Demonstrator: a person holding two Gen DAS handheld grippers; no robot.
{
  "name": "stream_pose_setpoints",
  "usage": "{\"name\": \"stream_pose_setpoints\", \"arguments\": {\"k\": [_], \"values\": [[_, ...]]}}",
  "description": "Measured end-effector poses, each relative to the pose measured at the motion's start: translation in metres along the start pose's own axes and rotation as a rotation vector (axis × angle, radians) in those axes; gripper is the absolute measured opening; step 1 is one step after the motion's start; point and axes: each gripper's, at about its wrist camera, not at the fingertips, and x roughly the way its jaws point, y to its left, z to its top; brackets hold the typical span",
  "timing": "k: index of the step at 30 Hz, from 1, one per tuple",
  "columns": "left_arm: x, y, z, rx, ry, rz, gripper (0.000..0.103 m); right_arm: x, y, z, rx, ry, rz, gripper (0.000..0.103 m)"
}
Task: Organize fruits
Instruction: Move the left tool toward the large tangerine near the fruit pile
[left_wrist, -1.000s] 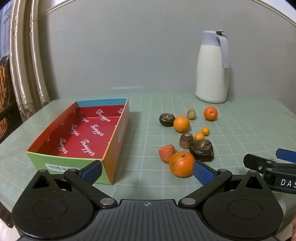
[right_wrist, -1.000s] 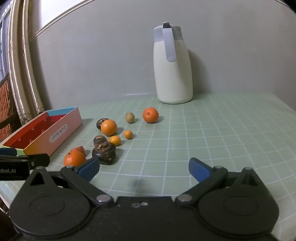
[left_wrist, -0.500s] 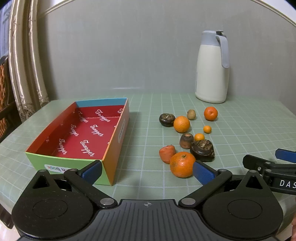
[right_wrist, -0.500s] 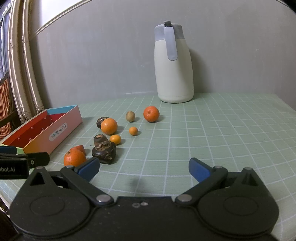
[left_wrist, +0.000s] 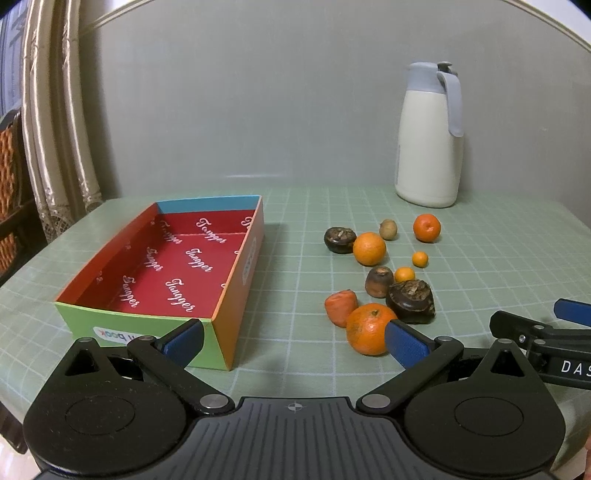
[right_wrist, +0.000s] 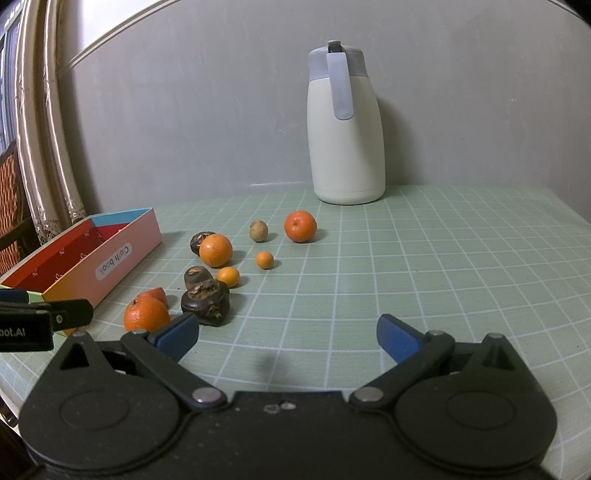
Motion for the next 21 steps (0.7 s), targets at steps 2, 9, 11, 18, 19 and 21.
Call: {"name": "stream_pose_setpoints", "arguments": {"k": [2,9,11,18,19,21], "values": [[0.0001,0.0003,-0.0001,-0.001,0.002,-0.002,0.103,-0.0001,-0.0001,-0.0001,-0.001,0.000,0.002,0.103],[0.0003,0.0005,-0.0001,0.003,-0.001,-0.002,0.103,-0.0002,0.0014,-0.0007,-0.014,-0.001,-0.002,0.103],[0.0004,0.0004,-0.0001,0.004,-0.002,-0.002,0.103,-0.0001,0.0018,-0.0006,-0.016,-0.001,-0.002,0.103],[-0.0018,-0.0014,-0.0008,0.006,-0.009,0.003,0.103,-0.0001,0.0014,-0.0007,-0.014,-0.001,-0.004,0.103],[-0.0023,-0.0014,-0.0010,0.007,-0.010,0.004,0.103,-0.0002,0.0015,-0.0006,-0.014,-0.002,-0.004,0.103],[-0.0026,-0.0016,-0.0010,0.007,-0.010,0.004,0.103,0.0001,0.0015,-0.0006,-0.015,-0.002,-0.004,0.103]]}}
